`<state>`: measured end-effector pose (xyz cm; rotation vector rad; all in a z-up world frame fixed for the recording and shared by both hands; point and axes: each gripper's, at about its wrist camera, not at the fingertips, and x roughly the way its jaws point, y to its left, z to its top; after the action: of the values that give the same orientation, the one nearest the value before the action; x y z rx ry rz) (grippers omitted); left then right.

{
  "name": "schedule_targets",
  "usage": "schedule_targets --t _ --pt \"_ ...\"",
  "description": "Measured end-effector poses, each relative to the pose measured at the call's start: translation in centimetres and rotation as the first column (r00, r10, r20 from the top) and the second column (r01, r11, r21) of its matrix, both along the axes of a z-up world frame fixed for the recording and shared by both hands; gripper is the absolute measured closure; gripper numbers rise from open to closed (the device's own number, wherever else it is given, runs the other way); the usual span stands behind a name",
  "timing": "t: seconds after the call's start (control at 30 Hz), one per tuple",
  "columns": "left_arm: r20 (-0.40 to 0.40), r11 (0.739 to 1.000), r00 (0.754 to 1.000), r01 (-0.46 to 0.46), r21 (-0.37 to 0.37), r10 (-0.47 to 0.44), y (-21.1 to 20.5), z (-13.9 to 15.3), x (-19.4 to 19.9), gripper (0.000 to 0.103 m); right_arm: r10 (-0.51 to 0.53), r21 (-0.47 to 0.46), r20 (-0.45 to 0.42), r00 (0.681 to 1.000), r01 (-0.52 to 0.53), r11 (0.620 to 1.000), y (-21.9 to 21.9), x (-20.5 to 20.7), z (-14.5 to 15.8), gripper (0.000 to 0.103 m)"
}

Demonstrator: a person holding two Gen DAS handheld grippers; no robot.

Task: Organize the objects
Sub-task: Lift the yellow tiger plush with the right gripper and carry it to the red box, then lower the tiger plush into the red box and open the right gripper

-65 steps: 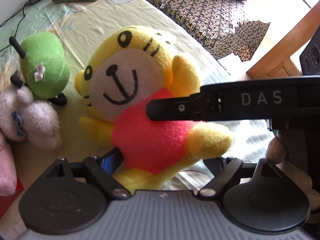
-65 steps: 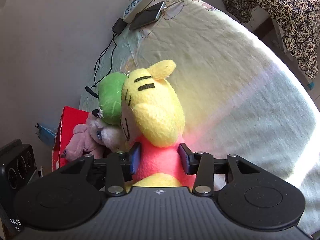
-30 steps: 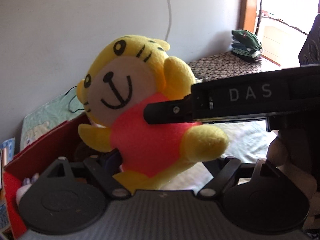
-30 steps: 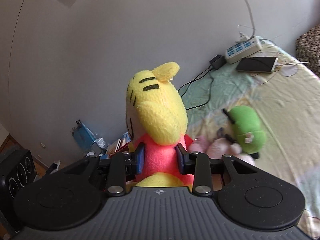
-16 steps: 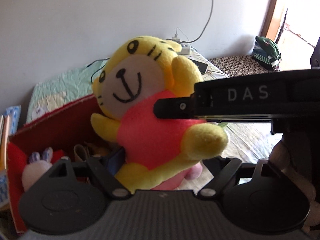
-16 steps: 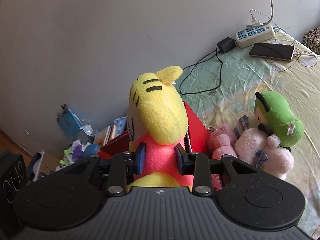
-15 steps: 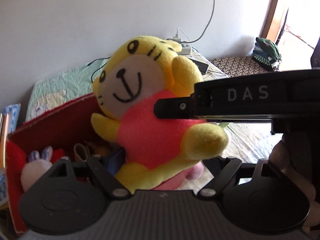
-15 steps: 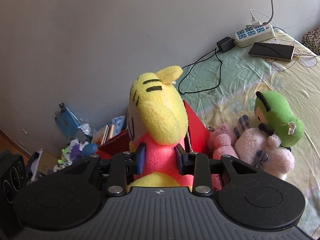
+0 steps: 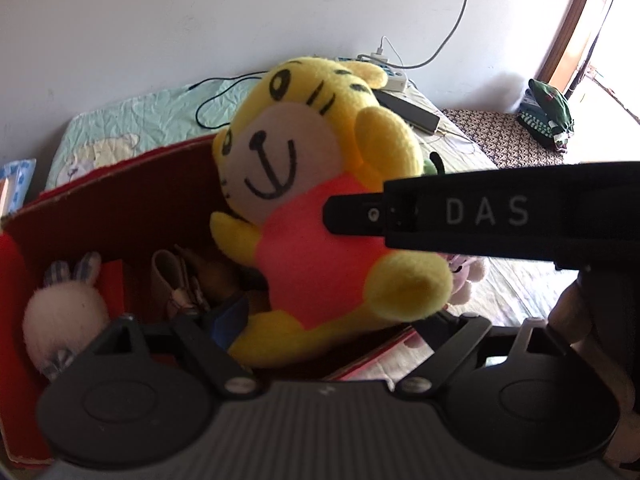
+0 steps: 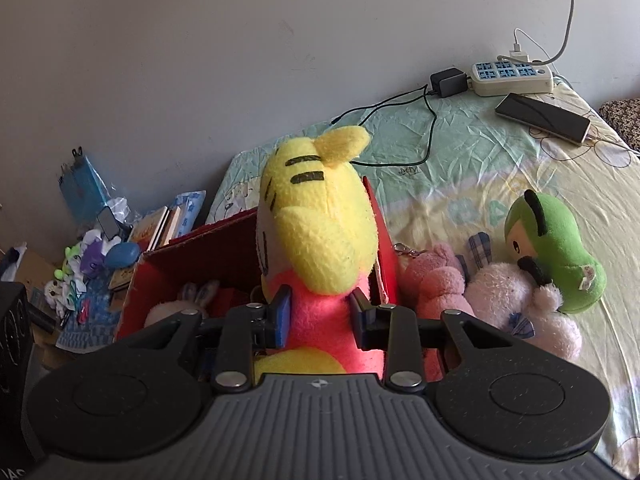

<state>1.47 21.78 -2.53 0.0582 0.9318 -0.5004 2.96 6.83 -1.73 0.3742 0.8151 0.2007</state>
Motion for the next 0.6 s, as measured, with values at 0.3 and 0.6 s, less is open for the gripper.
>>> schedule_targets --t 0.3,0.6 --pt "-0.022 0.999 1.000 -0.022 -0.025 0.021 0.2 -0.3 0.2 0.011 0.041 -0.103 -0.061 0.997 -0.047 0.994 1.4 1.0 0.1 0.074" --pt "-0.044 0.999 0.998 -0.046 -0.011 0.046 0.3 -1.4 1.3 0.010 0.003 -0.056 -0.067 0.998 -0.007 0.998 0.6 1.6 -1.5 0.074"
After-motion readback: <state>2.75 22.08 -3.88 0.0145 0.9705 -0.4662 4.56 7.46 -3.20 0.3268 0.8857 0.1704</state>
